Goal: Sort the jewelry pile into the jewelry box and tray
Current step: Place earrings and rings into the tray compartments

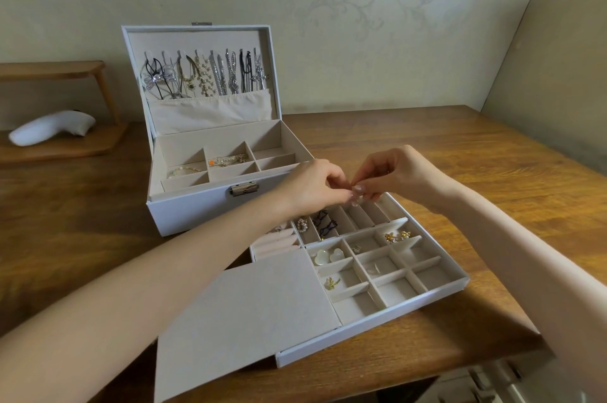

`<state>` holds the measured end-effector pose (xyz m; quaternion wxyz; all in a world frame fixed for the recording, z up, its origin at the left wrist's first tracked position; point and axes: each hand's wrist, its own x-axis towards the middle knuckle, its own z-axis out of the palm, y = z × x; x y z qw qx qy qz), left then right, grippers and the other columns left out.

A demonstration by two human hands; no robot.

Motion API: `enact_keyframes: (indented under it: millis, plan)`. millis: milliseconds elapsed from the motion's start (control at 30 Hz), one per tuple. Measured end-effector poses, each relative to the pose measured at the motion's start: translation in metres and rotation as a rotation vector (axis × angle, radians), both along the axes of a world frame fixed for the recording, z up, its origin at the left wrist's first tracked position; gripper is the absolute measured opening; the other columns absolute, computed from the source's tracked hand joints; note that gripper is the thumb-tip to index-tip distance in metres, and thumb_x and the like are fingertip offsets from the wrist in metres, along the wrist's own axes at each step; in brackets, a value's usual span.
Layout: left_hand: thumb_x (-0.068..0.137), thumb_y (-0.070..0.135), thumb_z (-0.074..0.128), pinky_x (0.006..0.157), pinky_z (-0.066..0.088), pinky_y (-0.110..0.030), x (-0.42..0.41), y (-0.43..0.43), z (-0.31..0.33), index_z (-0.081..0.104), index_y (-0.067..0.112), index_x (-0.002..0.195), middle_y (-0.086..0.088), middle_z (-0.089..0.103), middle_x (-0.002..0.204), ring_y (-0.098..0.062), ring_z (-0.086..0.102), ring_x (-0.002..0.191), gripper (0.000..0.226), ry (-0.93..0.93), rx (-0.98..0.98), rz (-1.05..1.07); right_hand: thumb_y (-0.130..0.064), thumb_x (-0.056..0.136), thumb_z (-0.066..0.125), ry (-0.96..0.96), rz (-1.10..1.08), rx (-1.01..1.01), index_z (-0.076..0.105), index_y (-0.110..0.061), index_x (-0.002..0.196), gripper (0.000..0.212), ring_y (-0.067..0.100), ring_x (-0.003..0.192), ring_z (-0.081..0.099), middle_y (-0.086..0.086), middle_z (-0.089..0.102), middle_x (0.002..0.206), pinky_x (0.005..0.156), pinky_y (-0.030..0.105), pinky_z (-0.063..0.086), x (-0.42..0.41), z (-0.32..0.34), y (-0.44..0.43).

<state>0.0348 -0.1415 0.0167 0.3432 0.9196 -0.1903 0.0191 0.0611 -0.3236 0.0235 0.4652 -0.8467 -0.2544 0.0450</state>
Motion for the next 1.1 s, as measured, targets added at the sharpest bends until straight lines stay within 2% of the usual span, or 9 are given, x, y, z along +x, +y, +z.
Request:
enact_keyframes:
  millis: [100, 200, 267, 333, 400, 567, 733, 933, 1100]
  plan:
    - [0.087, 0.018, 0.066, 0.052, 0.031, -0.01, -0.002, -0.001, 0.002, 0.069, 0.01, 0.086, 0.006, 0.053, 0.067, 0.0, 0.042, 0.054, 0.009, 0.045, -0.111, 0.007, 0.002, 0.075, 0.075, -0.028, 0.013, 0.054, 0.066, 0.006, 0.083, 0.013, 0.019, 0.061, 0.066, 0.019, 0.07, 0.071, 0.062, 0.029, 0.057, -0.003, 0.0, -0.001]
    - [0.089, 0.018, 0.064, 0.068, 0.039, -0.022, -0.001, 0.0, 0.003, 0.07, 0.01, 0.083, -0.001, 0.06, 0.075, -0.008, 0.05, 0.07, 0.012, 0.09, -0.134, 0.01, 0.003, 0.076, 0.073, -0.041, 0.015, 0.129, 0.065, 0.006, 0.088, 0.015, 0.024, 0.064, 0.068, 0.02, 0.07, 0.074, 0.062, 0.03, 0.058, -0.007, -0.002, -0.004]
    - [0.09, 0.019, 0.063, 0.067, 0.038, -0.026, 0.0, 0.001, 0.003, 0.069, 0.008, 0.079, -0.001, 0.058, 0.071, -0.01, 0.049, 0.07, 0.017, 0.109, -0.128, 0.037, 0.002, 0.077, 0.073, -0.064, 0.019, 0.146, 0.067, 0.002, 0.087, 0.011, 0.023, 0.067, 0.07, 0.016, 0.072, 0.076, 0.064, 0.027, 0.057, -0.01, -0.003, -0.006]
    - [0.089, 0.019, 0.064, 0.066, 0.036, -0.027, 0.002, 0.001, 0.002, 0.071, 0.0, 0.083, -0.008, 0.059, 0.072, -0.014, 0.048, 0.071, 0.022, 0.121, -0.126, 0.068, -0.005, 0.076, 0.076, -0.162, 0.006, 0.062, 0.071, -0.004, 0.083, 0.009, 0.015, 0.069, 0.07, 0.007, 0.073, 0.075, 0.066, 0.022, 0.056, -0.013, -0.005, -0.005]
    - [0.089, 0.021, 0.064, 0.069, 0.038, -0.028, 0.003, 0.001, 0.001, 0.073, 0.001, 0.089, -0.016, 0.064, 0.08, -0.015, 0.051, 0.075, 0.022, 0.139, -0.141, 0.091, -0.008, 0.074, 0.078, -0.303, -0.008, -0.043, 0.073, -0.007, 0.08, 0.008, 0.009, 0.069, 0.068, 0.002, 0.072, 0.074, 0.067, 0.022, 0.056, -0.014, -0.008, -0.004]
    - [0.09, 0.021, 0.063, 0.071, 0.04, -0.026, 0.003, -0.001, 0.003, 0.075, 0.008, 0.086, -0.005, 0.062, 0.077, -0.012, 0.052, 0.078, 0.018, 0.162, -0.151, 0.119, 0.0, 0.074, 0.077, -0.543, 0.023, -0.146, 0.071, -0.007, 0.08, 0.011, 0.011, 0.069, 0.065, 0.001, 0.07, 0.075, 0.066, 0.029, 0.055, -0.01, -0.017, -0.004]
    - [0.088, 0.028, 0.064, 0.081, 0.044, -0.032, 0.001, 0.0, 0.004, 0.074, 0.008, 0.092, -0.011, 0.07, 0.093, -0.015, 0.056, 0.086, 0.022, 0.189, -0.152, 0.098, 0.003, 0.075, 0.075, -0.563, 0.014, -0.146, 0.069, -0.007, 0.084, 0.015, 0.01, 0.072, 0.064, 0.001, 0.069, 0.077, 0.067, 0.024, 0.054, -0.007, -0.017, -0.005]
    - [0.091, 0.027, 0.06, 0.081, 0.042, -0.028, -0.003, -0.002, 0.008, 0.072, 0.013, 0.091, 0.005, 0.062, 0.078, -0.009, 0.055, 0.081, 0.018, 0.205, -0.14, 0.049, 0.005, 0.074, 0.075, -0.545, 0.02, -0.106, 0.07, -0.008, 0.082, 0.016, 0.008, 0.075, 0.065, -0.002, 0.069, 0.074, 0.067, 0.011, 0.049, -0.008, -0.013, -0.004]
    - [0.092, 0.028, 0.058, 0.082, 0.041, -0.026, -0.003, -0.003, 0.009, 0.07, 0.015, 0.089, 0.006, 0.062, 0.079, -0.006, 0.054, 0.08, 0.017, 0.216, -0.156, 0.038, 0.004, 0.074, 0.076, -0.523, 0.012, -0.091, 0.072, -0.008, 0.084, 0.016, 0.006, 0.077, 0.067, -0.001, 0.072, 0.077, 0.069, 0.013, 0.052, -0.009, -0.013, -0.003]
